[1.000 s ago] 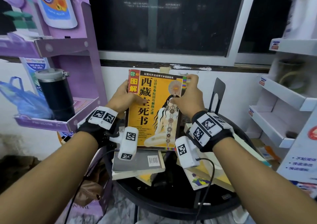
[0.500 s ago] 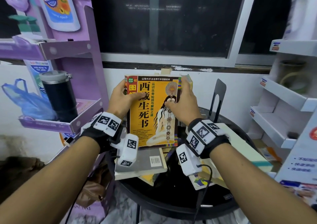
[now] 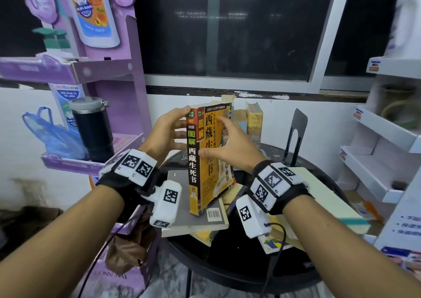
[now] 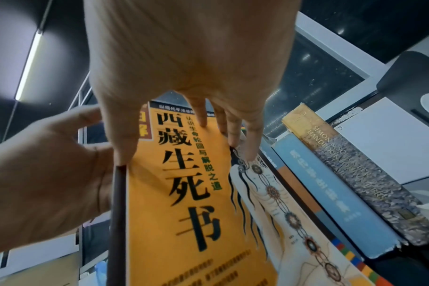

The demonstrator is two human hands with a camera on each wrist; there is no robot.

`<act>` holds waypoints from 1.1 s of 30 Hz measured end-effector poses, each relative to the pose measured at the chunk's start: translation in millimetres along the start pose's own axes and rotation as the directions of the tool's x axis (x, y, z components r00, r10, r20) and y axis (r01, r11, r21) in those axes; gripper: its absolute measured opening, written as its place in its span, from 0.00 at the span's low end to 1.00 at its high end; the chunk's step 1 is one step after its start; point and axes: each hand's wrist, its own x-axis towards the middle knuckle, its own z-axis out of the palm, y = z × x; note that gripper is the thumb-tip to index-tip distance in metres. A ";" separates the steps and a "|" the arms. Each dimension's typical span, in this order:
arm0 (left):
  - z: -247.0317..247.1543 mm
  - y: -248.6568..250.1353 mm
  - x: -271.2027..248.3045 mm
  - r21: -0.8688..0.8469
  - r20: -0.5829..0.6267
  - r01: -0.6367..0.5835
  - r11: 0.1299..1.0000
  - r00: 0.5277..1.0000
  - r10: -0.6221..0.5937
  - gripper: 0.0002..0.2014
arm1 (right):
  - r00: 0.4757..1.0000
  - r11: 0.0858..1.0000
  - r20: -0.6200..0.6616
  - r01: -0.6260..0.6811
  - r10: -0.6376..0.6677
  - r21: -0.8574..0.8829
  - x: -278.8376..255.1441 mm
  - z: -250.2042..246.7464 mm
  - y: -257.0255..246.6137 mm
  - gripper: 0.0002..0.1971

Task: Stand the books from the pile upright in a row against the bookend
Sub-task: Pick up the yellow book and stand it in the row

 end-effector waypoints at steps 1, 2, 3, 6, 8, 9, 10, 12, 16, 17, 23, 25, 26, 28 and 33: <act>-2.5 1.6 -1.9 -0.008 0.026 0.008 1.000 1.000 -0.008 0.25 | 1.000 1.000 -0.003 0.017 -0.017 0.014 -1.6 -0.6 -2.5 0.52; -4.2 2.7 -2.6 -0.006 0.047 0.014 1.000 0.999 -0.013 0.26 | 1.000 0.999 -0.002 0.030 -0.030 0.028 -2.2 -1.0 -4.4 0.52; -5.1 3.6 -3.0 0.000 0.067 0.019 1.000 0.998 -0.019 0.27 | 0.999 0.998 -0.001 0.038 -0.038 0.044 -3.3 -1.4 -6.8 0.51; -5.2 7.3 -2.8 -0.002 0.107 0.039 0.999 0.993 -0.039 0.23 | 0.999 0.996 -0.030 0.046 -0.044 0.074 -6.0 -1.7 -14.0 0.45; -3.8 10.5 -0.3 0.004 0.137 0.059 0.998 0.989 -0.059 0.17 | 0.997 0.994 -0.075 0.039 -0.032 0.100 -6.2 -0.5 -16.2 0.43; -2.5 12.1 1.4 0.031 0.157 0.059 0.998 0.986 -0.063 0.15 | 0.995 0.992 -0.096 0.033 -0.022 0.122 -6.5 0.1 -16.8 0.43; -0.6 13.3 3.9 0.066 0.174 0.051 0.997 0.983 -0.062 0.14 | 0.993 0.990 -0.115 0.025 -0.009 0.139 -6.0 1.1 -15.6 0.43; 4.6 14.4 10.8 0.114 0.179 0.029 0.993 0.983 -0.049 0.11 | 0.988 0.987 -0.155 0.017 0.007 0.157 -5.1 0.5 -12.1 0.38; 15.7 6.0 28.3 0.109 0.080 0.005 0.994 0.997 -0.013 0.11 | 0.978 0.989 -0.207 0.014 0.017 0.148 -7.5 -10.2 -2.4 0.26; 17.6 1.4 32.4 0.103 0.051 0.010 0.995 0.999 -0.016 0.13 | 0.978 0.992 -0.210 0.010 0.017 0.127 -8.6 -13.2 0.5 0.25; 28.3 -28.0 53.0 0.097 0.002 0.092 0.991 0.996 -0.093 0.23 | 0.970 0.995 -0.241 0.017 0.007 0.097 -9.3 -25.8 13.5 0.19; 30.4 -36.1 56.7 0.081 0.037 0.115 0.990 0.992 -0.119 0.22 | 0.966 0.995 -0.259 0.032 -0.007 0.095 -9.9 -26.3 16.4 0.20; 31.3 -39.7 57.5 0.072 0.065 0.120 0.990 0.990 -0.125 0.20 | 0.964 0.994 -0.265 0.041 -0.014 0.097 -10.3 -26.3 17.1 0.20; 34.0 -43.8 57.0 0.038 0.128 0.117 0.992 0.984 -0.121 0.18 | 0.960 0.993 -0.278 0.063 -0.034 0.097 -10.3 -26.6 17.6 0.20; 41.3 -47.0 59.7 -0.106 0.143 0.085 0.991 0.987 -0.069 0.29 | 0.949 0.988 -0.305 0.114 -0.078 0.102 -8.9 -27.4 18.2 0.20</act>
